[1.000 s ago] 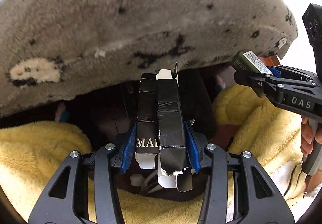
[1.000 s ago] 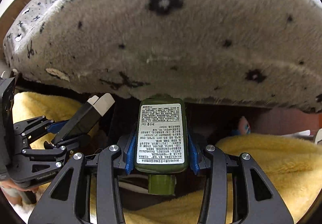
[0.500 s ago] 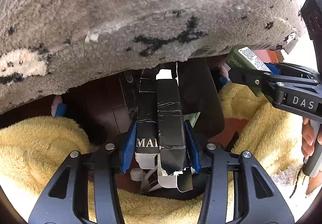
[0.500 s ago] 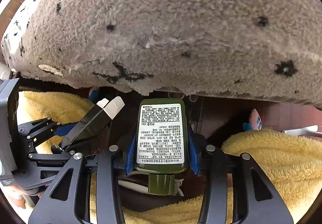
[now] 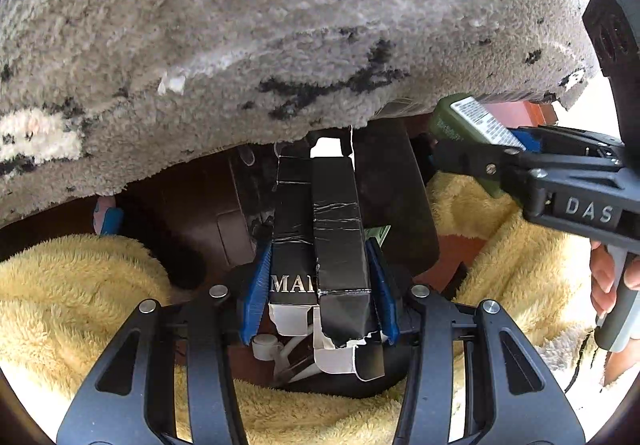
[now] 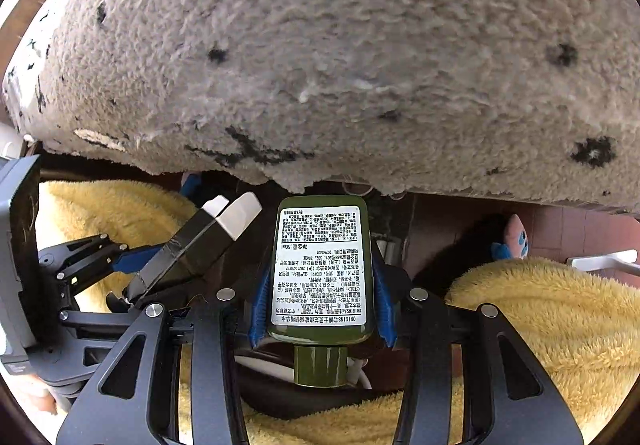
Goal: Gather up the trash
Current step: 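Open both tools to drop the box and bottle into the bin, then grasp the blue snack packet with the left tool while the right tool grasps the yellow tube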
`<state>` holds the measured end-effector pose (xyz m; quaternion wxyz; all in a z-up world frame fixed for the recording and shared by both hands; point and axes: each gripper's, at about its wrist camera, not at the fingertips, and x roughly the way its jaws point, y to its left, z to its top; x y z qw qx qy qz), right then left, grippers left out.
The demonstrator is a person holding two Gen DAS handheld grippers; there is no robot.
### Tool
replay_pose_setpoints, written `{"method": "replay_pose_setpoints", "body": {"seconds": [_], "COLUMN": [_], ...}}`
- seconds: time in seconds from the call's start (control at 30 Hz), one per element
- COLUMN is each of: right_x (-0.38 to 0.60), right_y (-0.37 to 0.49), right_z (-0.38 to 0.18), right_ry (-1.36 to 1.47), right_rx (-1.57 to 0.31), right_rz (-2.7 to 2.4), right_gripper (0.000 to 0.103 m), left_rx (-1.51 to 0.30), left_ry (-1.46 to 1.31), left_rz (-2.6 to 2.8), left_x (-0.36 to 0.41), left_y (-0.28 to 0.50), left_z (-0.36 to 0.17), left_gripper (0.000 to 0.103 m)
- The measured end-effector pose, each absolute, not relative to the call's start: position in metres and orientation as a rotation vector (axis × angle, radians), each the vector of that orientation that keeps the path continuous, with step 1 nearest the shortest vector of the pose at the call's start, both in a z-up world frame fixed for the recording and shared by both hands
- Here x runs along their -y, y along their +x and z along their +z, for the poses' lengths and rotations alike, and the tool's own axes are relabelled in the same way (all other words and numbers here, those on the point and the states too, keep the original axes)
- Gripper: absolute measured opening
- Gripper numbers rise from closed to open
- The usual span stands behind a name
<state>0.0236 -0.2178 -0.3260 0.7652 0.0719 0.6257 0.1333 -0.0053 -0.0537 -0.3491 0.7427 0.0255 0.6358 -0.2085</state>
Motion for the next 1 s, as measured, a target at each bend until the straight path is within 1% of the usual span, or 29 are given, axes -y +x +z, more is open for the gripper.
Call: {"method": "replay_pose_setpoints", "body": {"seconds": [0.17, 0.27, 0.3, 0.33, 0.43, 0.47, 0.5, 0.53, 0.57, 0.6, 0.63, 0.67, 0.7, 0.73, 0.77, 0.87, 0.93, 1.0], "right_x": [0.211, 0.209, 0.21, 0.209, 0.21, 0.212, 0.211, 0.213, 0.216, 0.216, 0.219, 0.221, 0.224, 0.227, 0.229, 0.237, 0.243, 0.251], "right_y": [0.026, 0.027, 0.027, 0.027, 0.026, 0.025, 0.025, 0.024, 0.023, 0.021, 0.02, 0.019, 0.017, 0.015, 0.013, 0.009, 0.006, 0.004], "right_z": [-0.324, -0.321, -0.319, -0.316, -0.307, -0.302, -0.298, -0.295, -0.289, -0.285, -0.28, -0.275, -0.268, -0.261, -0.253, -0.235, -0.22, -0.204], "right_ry": [0.147, 0.145, 0.146, 0.147, 0.148, 0.148, 0.148, 0.147, 0.15, 0.151, 0.151, 0.148, 0.143, 0.139, 0.134, 0.118, 0.114, 0.109], "right_rx": [-1.364, -1.356, -1.351, -1.346, -1.323, -1.311, -1.304, -1.294, -1.278, -1.268, -1.256, -1.239, -1.22, -1.198, -1.176, -1.122, -1.072, -1.027], "right_rz": [0.295, 0.295, 0.291, 0.287, 0.273, 0.263, 0.256, 0.249, 0.24, 0.236, 0.23, 0.22, 0.209, 0.198, 0.187, 0.158, 0.139, 0.121], "right_gripper": [0.045, 0.046, 0.051, 0.058, 0.06, 0.061, 0.063, 0.066, 0.067, 0.072, 0.076, 0.077, 0.079, 0.085, 0.088, 0.089, 0.094, 0.095], "left_rx": [-1.388, -1.376, -1.372, -1.367, -1.343, -1.334, -1.322, -1.309, -1.294, -1.278, -1.263, -1.247, -1.233, -1.22, -1.204, -1.147, -1.108, -1.061], "left_ry": [0.051, 0.044, 0.044, 0.043, 0.053, 0.056, 0.061, 0.069, 0.076, 0.081, 0.083, 0.084, 0.085, 0.086, 0.088, 0.096, 0.099, 0.105], "left_rz": [-0.473, -0.468, -0.466, -0.464, -0.453, -0.449, -0.445, -0.441, -0.438, -0.438, -0.437, -0.434, -0.431, -0.428, -0.423, -0.412, -0.409, -0.4], "left_x": [0.048, 0.044, 0.043, 0.043, 0.041, 0.04, 0.04, 0.04, 0.039, 0.039, 0.04, 0.039, 0.038, 0.037, 0.035, 0.032, 0.03, 0.025], "left_y": [-0.007, -0.006, -0.005, -0.005, -0.006, -0.006, -0.007, -0.007, -0.007, -0.007, -0.007, -0.007, -0.007, -0.008, -0.008, -0.012, -0.013, -0.012], "left_z": [-0.347, -0.34, -0.337, -0.335, -0.324, -0.32, -0.316, -0.312, -0.307, -0.302, -0.296, -0.289, -0.283, -0.277, -0.271, -0.25, -0.234, -0.217], "left_gripper": [0.045, 0.053, 0.056, 0.058, 0.067, 0.074, 0.08, 0.082, 0.086, 0.09, 0.093, 0.095, 0.095, 0.095, 0.095, 0.095, 0.095, 0.095]}}
